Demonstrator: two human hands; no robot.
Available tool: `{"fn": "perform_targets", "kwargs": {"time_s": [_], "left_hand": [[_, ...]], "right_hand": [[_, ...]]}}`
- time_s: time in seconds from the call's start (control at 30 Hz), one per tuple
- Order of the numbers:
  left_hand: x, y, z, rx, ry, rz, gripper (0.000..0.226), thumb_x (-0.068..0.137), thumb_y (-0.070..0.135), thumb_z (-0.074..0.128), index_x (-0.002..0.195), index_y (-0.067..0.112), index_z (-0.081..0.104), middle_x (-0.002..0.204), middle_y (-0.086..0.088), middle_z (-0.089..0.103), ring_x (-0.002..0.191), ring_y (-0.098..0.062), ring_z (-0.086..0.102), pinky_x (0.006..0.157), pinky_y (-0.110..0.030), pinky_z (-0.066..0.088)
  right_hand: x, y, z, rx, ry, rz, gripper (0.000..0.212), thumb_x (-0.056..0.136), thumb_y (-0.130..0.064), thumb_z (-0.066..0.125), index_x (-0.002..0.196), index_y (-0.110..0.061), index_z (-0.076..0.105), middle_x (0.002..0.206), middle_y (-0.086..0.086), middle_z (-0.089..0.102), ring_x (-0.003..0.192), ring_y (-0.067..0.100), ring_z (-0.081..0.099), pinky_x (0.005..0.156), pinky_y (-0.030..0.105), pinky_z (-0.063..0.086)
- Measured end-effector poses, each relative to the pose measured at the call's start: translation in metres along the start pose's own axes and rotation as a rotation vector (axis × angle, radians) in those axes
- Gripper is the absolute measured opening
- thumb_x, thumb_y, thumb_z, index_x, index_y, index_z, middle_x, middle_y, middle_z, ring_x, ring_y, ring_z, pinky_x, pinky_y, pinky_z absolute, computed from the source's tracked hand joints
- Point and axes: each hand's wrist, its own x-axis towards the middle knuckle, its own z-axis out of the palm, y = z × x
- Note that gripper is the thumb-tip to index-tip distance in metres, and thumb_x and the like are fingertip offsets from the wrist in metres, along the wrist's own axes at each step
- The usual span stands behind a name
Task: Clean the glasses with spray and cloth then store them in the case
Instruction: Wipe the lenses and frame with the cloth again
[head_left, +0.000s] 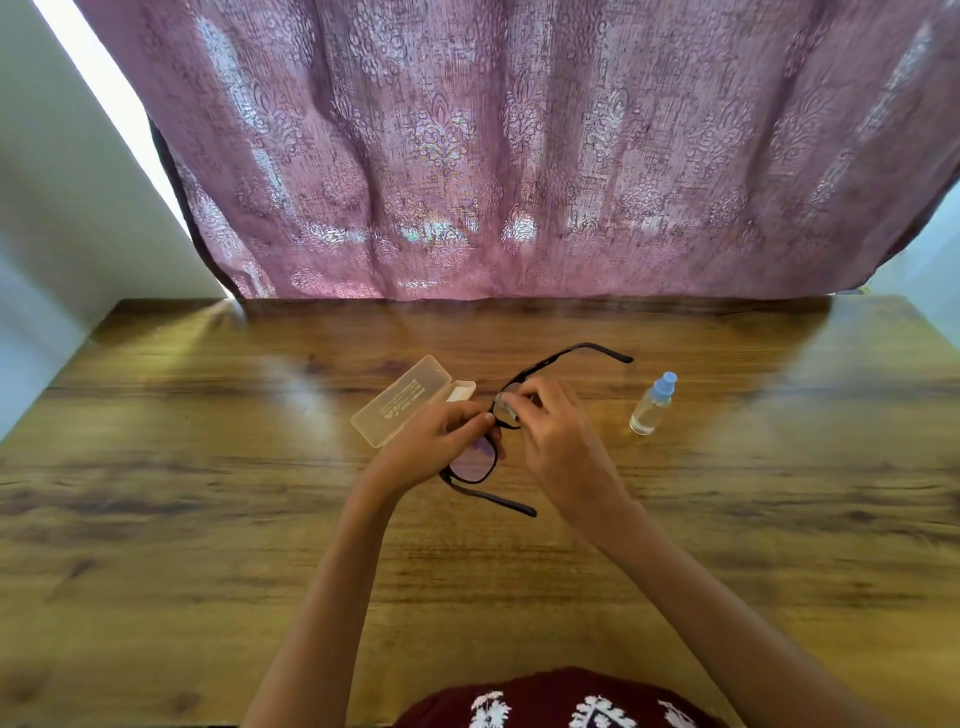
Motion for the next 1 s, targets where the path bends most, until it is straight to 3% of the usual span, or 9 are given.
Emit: {"fn": "perform_targets", "kwargs": {"time_s": [0.2,0.37,0.47,0.63,0.7,0.8,0.9,1.0], "left_hand": [[-0.003,-0.001,-0.003,0.000,0.029,-0.008,0.033,0.100,0.032,0.046,0.085,0.019,0.072,0.085,0.003,0.072,0.085,-0.018,0.064,0.084,-0.048,0.047],[-0.003,0.002,0.001,0.029,0.030,-0.009,0.033,0.099,0.034,0.046,0.083,0.023,0.073,0.082,-0.004,0.072,0.080,-0.030,0.062,0.077,-0.048,0.047],[-0.002,0.006,0.001,0.050,0.023,0.005,0.032,0.101,0.025,0.046,0.084,0.020,0.073,0.082,0.000,0.073,0.079,-0.022,0.064,0.076,-0.039,0.048],[-0.004,0.002,-0.003,0.043,0.031,0.017,0.035,0.097,0.042,0.044,0.081,0.027,0.071,0.083,0.001,0.071,0.079,-0.027,0.061,0.078,-0.050,0.046],[-0.004,0.000,-0.003,0.026,0.043,0.015,0.034,0.098,0.039,0.044,0.081,0.026,0.071,0.083,0.001,0.071,0.080,-0.025,0.062,0.079,-0.049,0.046],[-0.003,0.001,0.002,-0.026,0.057,-0.021,0.035,0.099,0.033,0.046,0.082,0.018,0.072,0.080,-0.003,0.072,0.079,-0.023,0.064,0.077,-0.043,0.047],[-0.006,0.006,0.007,-0.184,0.073,-0.087,0.033,0.101,0.022,0.045,0.086,0.006,0.070,0.079,-0.002,0.073,0.075,-0.010,0.065,0.072,-0.021,0.047],[-0.005,0.004,0.010,-0.277,0.107,-0.142,0.031,0.100,0.024,0.047,0.090,0.009,0.072,0.076,-0.003,0.071,0.072,-0.014,0.062,0.069,-0.025,0.043]], "right_hand": [[0.000,0.006,0.000,-0.038,0.009,0.072,0.027,0.081,0.009,0.065,0.108,0.004,0.067,0.099,0.012,0.059,0.089,0.023,0.058,0.074,0.024,0.051],[-0.009,-0.005,0.001,0.002,-0.027,-0.001,0.028,0.081,0.010,0.065,0.109,0.004,0.066,0.099,0.011,0.058,0.092,0.022,0.057,0.080,0.025,0.052],[-0.002,-0.003,0.002,0.010,0.006,-0.005,0.027,0.083,0.005,0.066,0.110,0.004,0.067,0.100,0.011,0.059,0.093,0.021,0.058,0.079,0.025,0.052],[0.003,0.007,0.000,-0.029,0.057,0.048,0.028,0.084,0.007,0.064,0.111,0.006,0.066,0.099,0.012,0.059,0.090,0.023,0.059,0.078,0.023,0.050],[-0.001,0.008,0.000,-0.016,0.046,0.051,0.026,0.082,0.008,0.065,0.107,0.005,0.068,0.097,0.011,0.058,0.088,0.021,0.058,0.076,0.022,0.049],[-0.005,0.004,-0.004,0.140,-0.038,0.042,0.026,0.082,0.008,0.064,0.105,-0.001,0.069,0.096,0.006,0.057,0.086,0.013,0.055,0.076,0.014,0.043],[-0.002,0.000,-0.014,0.379,-0.016,0.140,0.025,0.084,0.004,0.066,0.105,-0.008,0.072,0.095,0.000,0.059,0.080,0.005,0.056,0.072,0.010,0.043],[-0.002,-0.003,-0.024,0.574,-0.081,0.254,0.021,0.085,-0.008,0.069,0.103,-0.021,0.072,0.096,-0.009,0.062,0.085,0.006,0.061,0.072,0.014,0.048]]}}
